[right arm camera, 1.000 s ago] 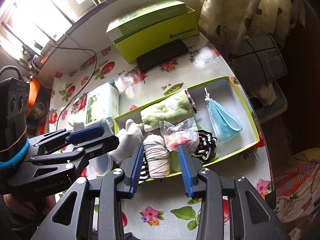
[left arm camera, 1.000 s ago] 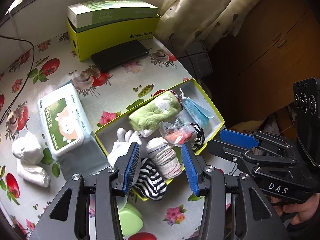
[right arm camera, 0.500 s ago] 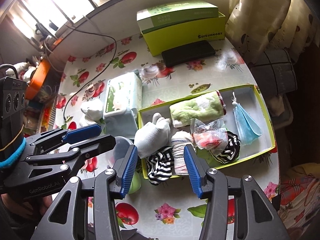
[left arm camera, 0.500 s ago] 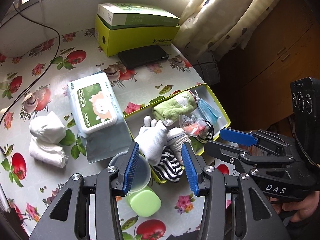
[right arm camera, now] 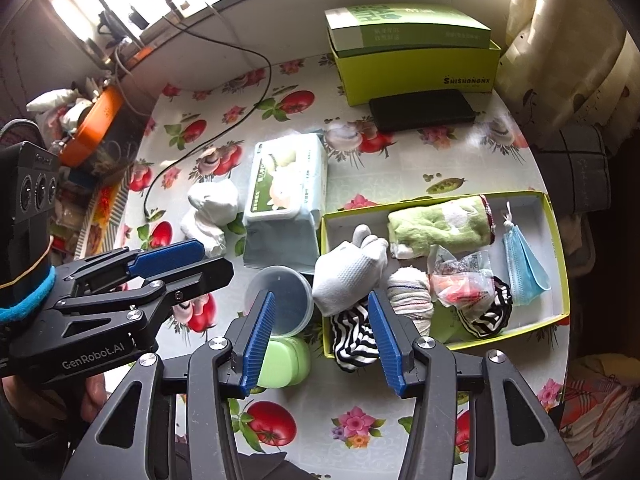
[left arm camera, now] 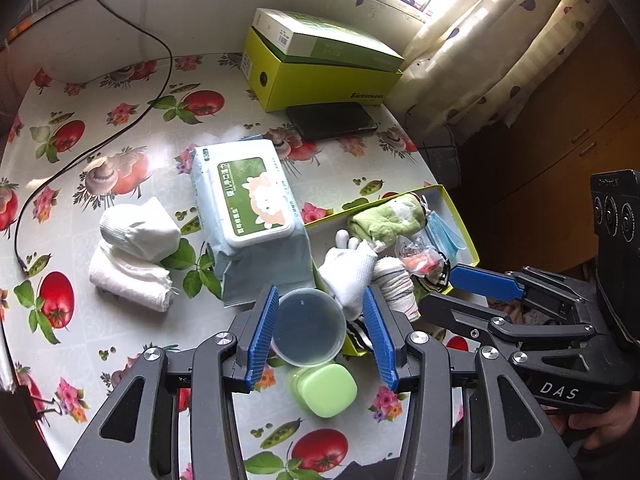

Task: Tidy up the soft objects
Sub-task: 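Move both open grippers back toward the white towel beside the wipes pack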

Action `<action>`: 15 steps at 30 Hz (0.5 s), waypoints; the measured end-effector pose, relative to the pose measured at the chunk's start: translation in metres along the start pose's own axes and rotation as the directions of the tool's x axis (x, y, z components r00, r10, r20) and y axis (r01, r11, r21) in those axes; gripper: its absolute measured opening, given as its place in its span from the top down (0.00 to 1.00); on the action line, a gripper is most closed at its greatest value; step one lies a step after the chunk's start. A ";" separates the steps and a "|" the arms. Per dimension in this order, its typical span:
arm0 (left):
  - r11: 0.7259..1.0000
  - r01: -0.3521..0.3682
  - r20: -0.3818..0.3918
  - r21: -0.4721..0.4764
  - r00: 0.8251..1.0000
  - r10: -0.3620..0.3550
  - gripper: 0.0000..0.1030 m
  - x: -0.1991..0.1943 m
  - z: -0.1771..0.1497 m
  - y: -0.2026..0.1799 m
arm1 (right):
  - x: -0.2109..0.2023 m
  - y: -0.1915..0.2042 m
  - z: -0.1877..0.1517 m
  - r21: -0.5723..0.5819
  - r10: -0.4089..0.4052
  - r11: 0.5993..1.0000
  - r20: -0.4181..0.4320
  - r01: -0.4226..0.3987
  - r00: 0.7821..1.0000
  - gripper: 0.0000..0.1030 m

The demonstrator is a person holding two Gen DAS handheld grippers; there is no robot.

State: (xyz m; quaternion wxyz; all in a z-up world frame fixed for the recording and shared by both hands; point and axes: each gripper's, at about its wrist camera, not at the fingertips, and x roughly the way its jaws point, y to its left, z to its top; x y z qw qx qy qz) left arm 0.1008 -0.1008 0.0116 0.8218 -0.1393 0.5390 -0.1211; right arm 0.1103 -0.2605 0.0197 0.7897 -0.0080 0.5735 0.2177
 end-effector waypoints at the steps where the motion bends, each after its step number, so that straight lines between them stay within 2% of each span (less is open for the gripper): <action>1: 1.000 -0.006 0.002 -0.006 1.000 0.006 0.56 -0.001 0.000 0.003 | 0.002 0.003 0.000 -0.006 0.003 1.000 -0.004 -0.003 1.000 0.53; 15: 0.988 -0.074 -0.007 -0.133 0.997 0.073 0.56 -0.003 -0.016 0.057 | 0.024 0.037 0.009 -0.088 0.041 0.995 -0.053 -0.045 0.998 0.53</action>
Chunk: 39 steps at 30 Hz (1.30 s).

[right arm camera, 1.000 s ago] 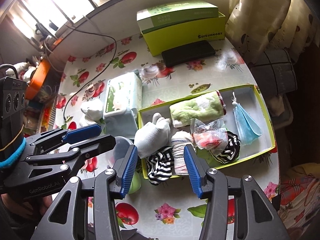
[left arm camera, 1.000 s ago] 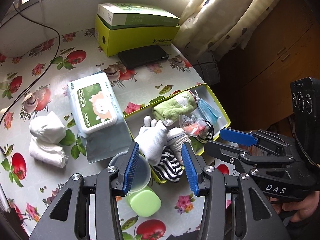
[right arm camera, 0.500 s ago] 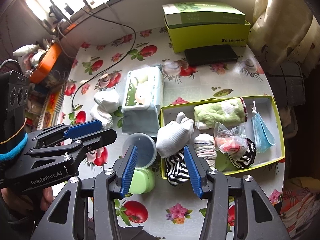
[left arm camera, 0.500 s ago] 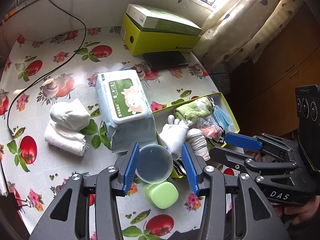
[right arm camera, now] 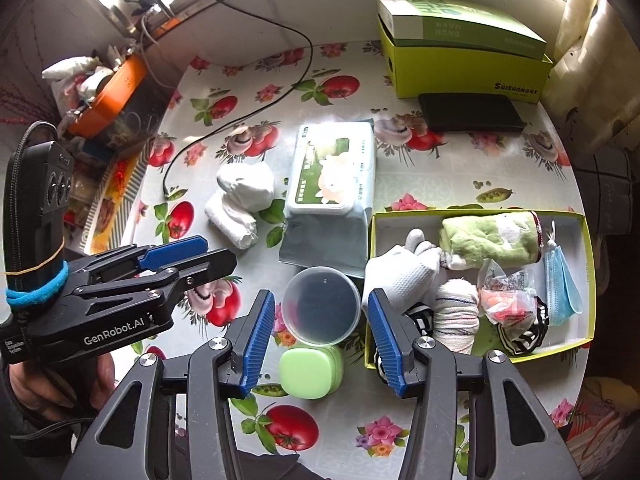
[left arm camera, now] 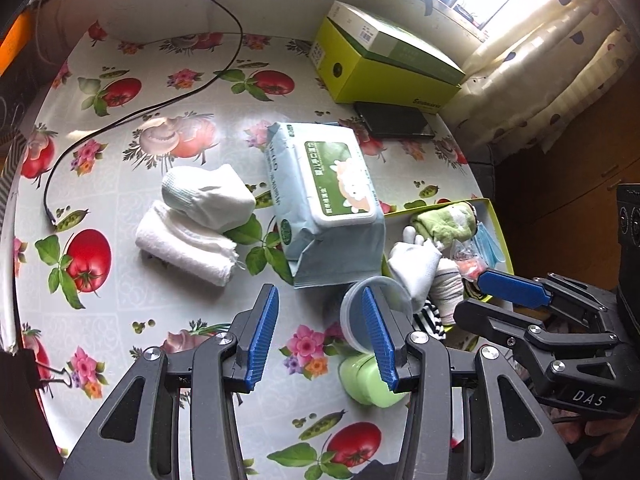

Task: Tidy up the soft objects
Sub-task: 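Move both open grippers back toward the white towel beside the wipes pack, then grasp the white towel with the left gripper while the right grasps the white-green sock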

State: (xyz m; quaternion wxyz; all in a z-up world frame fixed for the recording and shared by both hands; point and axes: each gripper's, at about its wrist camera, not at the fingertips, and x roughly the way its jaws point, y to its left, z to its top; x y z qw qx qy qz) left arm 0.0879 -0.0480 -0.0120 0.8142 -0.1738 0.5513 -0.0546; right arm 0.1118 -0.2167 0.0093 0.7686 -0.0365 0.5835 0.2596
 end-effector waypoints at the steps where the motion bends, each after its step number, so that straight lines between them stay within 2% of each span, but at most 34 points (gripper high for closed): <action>1: 1.000 -0.007 0.003 -0.005 1.000 0.007 0.56 -0.001 0.000 0.003 | 0.002 0.003 0.002 -0.007 0.002 1.000 -0.004 -0.002 1.000 0.53; 12: 0.997 -0.048 0.021 -0.064 0.999 0.049 0.56 -0.003 0.001 0.030 | 0.018 0.025 0.015 -0.072 0.019 0.997 -0.031 -0.021 0.999 0.53; 19: 0.989 -0.051 0.022 -0.138 0.998 0.055 0.56 -0.001 -0.002 0.059 | 0.030 0.042 0.027 -0.118 0.023 0.993 -0.043 -0.028 0.999 0.53; 24: 0.979 -0.060 0.025 -0.193 0.998 0.066 0.56 -0.002 -0.005 0.081 | 0.043 0.058 0.039 -0.168 0.026 0.985 -0.052 -0.035 0.998 0.53; 30: 0.964 -0.064 0.028 -0.257 0.997 0.073 0.56 0.000 -0.005 0.103 | 0.064 0.076 0.058 -0.235 0.026 0.971 -0.069 -0.042 0.997 0.48; 39: 0.936 -0.071 0.017 -0.344 0.997 0.082 0.56 0.006 -0.011 0.133 | 0.113 0.101 0.094 -0.356 -0.002 0.934 -0.120 -0.041 0.993 0.47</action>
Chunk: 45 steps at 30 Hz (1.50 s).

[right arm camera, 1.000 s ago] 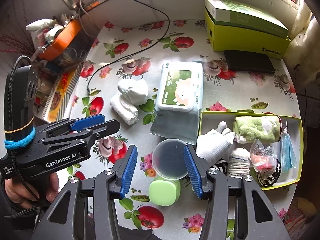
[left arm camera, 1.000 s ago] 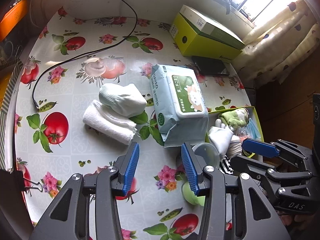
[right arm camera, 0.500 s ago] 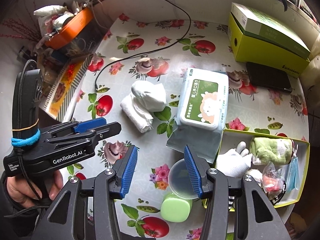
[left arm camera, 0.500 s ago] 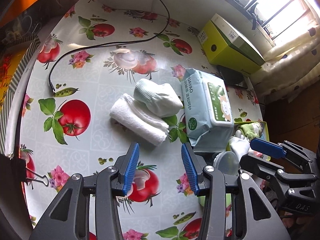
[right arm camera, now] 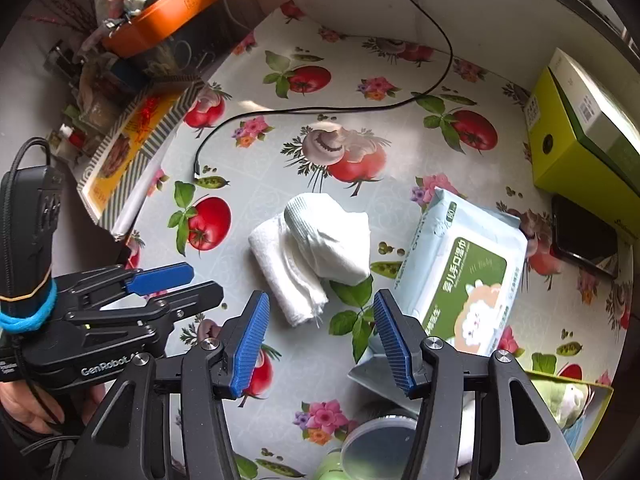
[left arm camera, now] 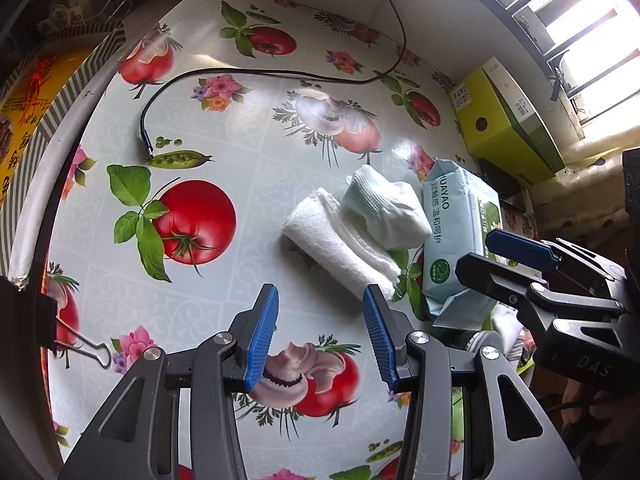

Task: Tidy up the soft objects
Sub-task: 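Grasp the white towel with the left gripper while the right grasps the white-green sock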

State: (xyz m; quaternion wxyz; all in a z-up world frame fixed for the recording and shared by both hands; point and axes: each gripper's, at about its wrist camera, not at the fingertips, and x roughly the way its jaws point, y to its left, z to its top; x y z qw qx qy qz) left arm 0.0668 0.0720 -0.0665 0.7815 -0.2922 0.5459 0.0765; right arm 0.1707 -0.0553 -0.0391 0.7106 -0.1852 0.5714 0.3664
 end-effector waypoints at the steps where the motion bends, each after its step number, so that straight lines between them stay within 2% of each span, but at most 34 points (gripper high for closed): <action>1: 1.000 0.000 0.000 -0.009 1.000 0.000 0.56 0.000 0.000 0.003 | 0.005 0.000 0.005 -0.014 0.001 1.000 -0.007 -0.001 1.000 0.47; 6: 0.999 -0.005 0.000 -0.040 1.000 0.005 0.56 0.003 0.003 0.014 | 0.036 0.001 0.023 -0.080 -0.037 0.996 -0.060 0.032 0.998 0.46; 10: 0.998 -0.004 -0.002 -0.056 1.000 0.004 0.56 0.006 0.004 0.020 | 0.058 0.002 0.033 -0.102 -0.038 0.994 -0.108 0.027 0.993 0.45; 17: 0.998 0.002 -0.017 -0.067 1.000 -0.003 0.56 0.014 0.007 0.024 | 0.080 -0.002 0.040 -0.091 -0.059 0.995 -0.140 0.047 0.988 0.46; 18: 0.998 0.003 -0.019 -0.066 1.000 -0.005 0.56 0.016 0.007 0.023 | 0.081 -0.003 0.040 -0.086 -0.056 0.995 -0.138 0.044 0.989 0.48; 20: 0.998 0.007 -0.024 -0.066 1.000 -0.009 0.56 0.018 0.007 0.021 | 0.081 -0.005 0.039 -0.085 -0.052 0.996 -0.140 0.041 0.989 0.67; 22: 0.998 0.013 -0.028 -0.066 0.999 -0.015 0.56 0.020 0.008 0.019 | 0.075 -0.007 0.039 -0.079 -0.050 0.996 -0.122 0.040 0.991 0.75; 23: 0.998 0.017 -0.028 -0.067 0.999 -0.019 0.56 0.021 0.009 0.018 | 0.070 -0.009 0.039 -0.069 -0.044 0.997 -0.107 0.036 0.993 0.76; 31: 0.992 0.043 -0.058 -0.121 0.997 -0.050 0.56 0.039 0.018 0.007 | 0.017 -0.021 0.032 0.005 -0.004 1.000 0.004 0.004 1.000 0.76; 39: 0.982 0.043 -0.102 -0.184 0.993 -0.062 0.56 0.063 0.026 -0.007 | -0.007 -0.030 0.009 0.062 0.009 0.998 0.035 -0.011 0.999 0.76; 45: 0.990 0.004 -0.128 -0.142 0.992 -0.023 0.56 0.080 0.030 -0.023 | -0.018 -0.035 -0.003 0.082 0.013 0.997 0.046 -0.017 0.999 0.76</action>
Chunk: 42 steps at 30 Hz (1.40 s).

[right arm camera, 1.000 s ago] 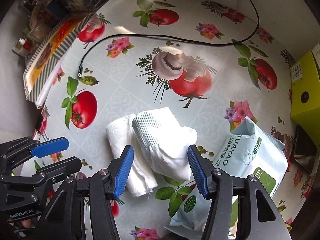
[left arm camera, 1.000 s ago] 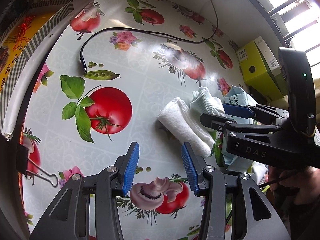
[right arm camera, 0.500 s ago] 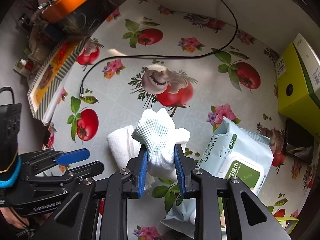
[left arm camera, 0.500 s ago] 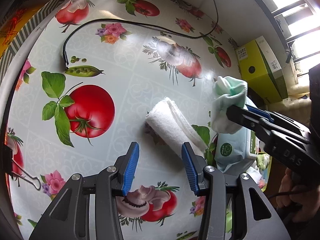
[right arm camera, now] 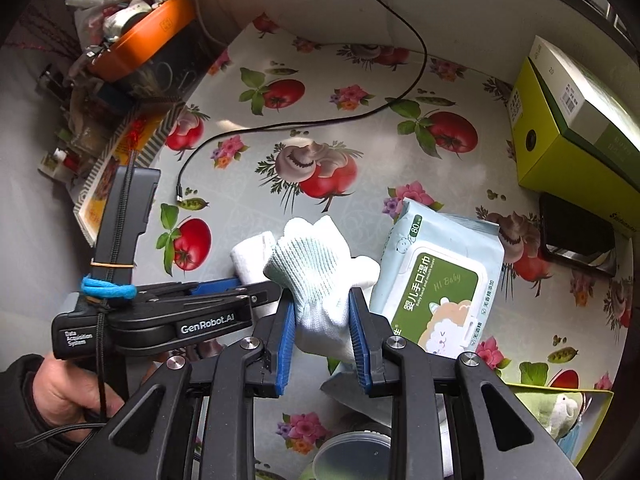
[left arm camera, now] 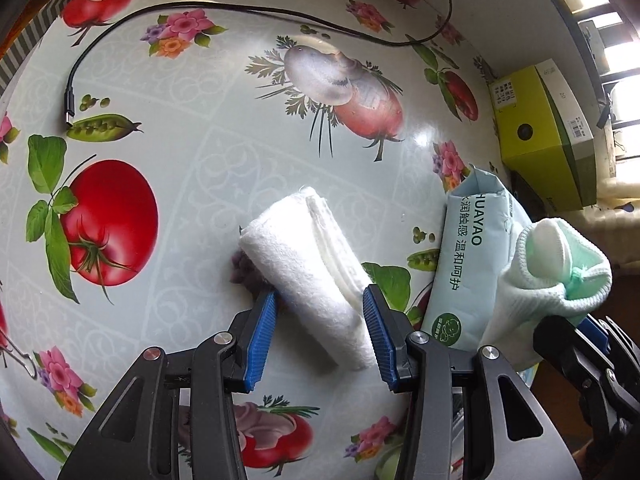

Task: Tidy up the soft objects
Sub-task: 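Grasp the white towel with the left gripper while the right grasps the white-green sock, then carry the white towel and white-green sock over the box tray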

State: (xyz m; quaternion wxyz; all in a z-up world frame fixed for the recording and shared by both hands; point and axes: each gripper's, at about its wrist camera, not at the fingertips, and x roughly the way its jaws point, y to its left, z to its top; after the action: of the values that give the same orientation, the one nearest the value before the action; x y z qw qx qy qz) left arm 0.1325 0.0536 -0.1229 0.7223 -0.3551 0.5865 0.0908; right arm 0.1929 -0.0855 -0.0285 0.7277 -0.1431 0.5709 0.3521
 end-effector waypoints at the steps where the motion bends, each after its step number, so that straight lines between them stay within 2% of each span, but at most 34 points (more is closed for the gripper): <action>1: 1.000 -0.002 0.009 0.011 1.000 0.002 0.56 0.001 0.000 -0.003 | -0.002 -0.001 -0.001 0.003 0.001 1.000 0.003 -0.001 1.000 0.76; 3: 0.998 -0.032 0.014 0.046 0.999 0.031 0.73 0.002 0.000 -0.007 | -0.005 -0.002 -0.004 0.009 0.002 1.000 0.009 -0.002 1.000 0.76; 6: 0.997 -0.022 0.007 0.069 1.000 0.022 0.84 0.003 0.000 -0.010 | -0.010 -0.002 -0.008 0.016 0.005 1.000 0.017 -0.005 1.000 0.76; 8: 0.996 -0.021 0.015 0.089 1.000 0.020 0.85 -0.001 -0.003 -0.011 | -0.014 -0.002 -0.011 0.021 0.007 1.000 0.023 -0.007 1.000 0.76; 15: 0.990 0.002 0.051 0.141 0.999 -0.009 0.86 -0.027 -0.013 -0.011 | -0.027 0.000 -0.022 0.035 0.016 0.999 0.042 -0.018 0.999 0.76; 25: 0.975 -0.006 0.100 0.221 0.995 -0.017 0.86 -0.065 -0.034 -0.018 | -0.045 0.001 -0.045 0.060 0.018 0.998 0.057 -0.021 0.998 0.76; 34: 0.946 0.028 0.117 0.324 0.991 -0.070 0.86 -0.093 -0.054 -0.051 | -0.069 -0.012 -0.073 0.116 -0.002 0.993 0.080 -0.007 0.997 0.76; 42: 0.920 0.046 0.101 0.388 0.991 -0.092 0.86 -0.098 -0.069 -0.073 | -0.084 -0.028 -0.096 0.178 -0.016 0.984 0.095 -0.001 0.995 0.76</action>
State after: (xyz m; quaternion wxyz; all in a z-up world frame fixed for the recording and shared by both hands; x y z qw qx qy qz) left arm 0.0899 -0.0150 -0.0082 0.8138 -0.2208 0.5366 -0.0309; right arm 0.1335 -0.1933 0.0147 0.7654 -0.0626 0.5641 0.3033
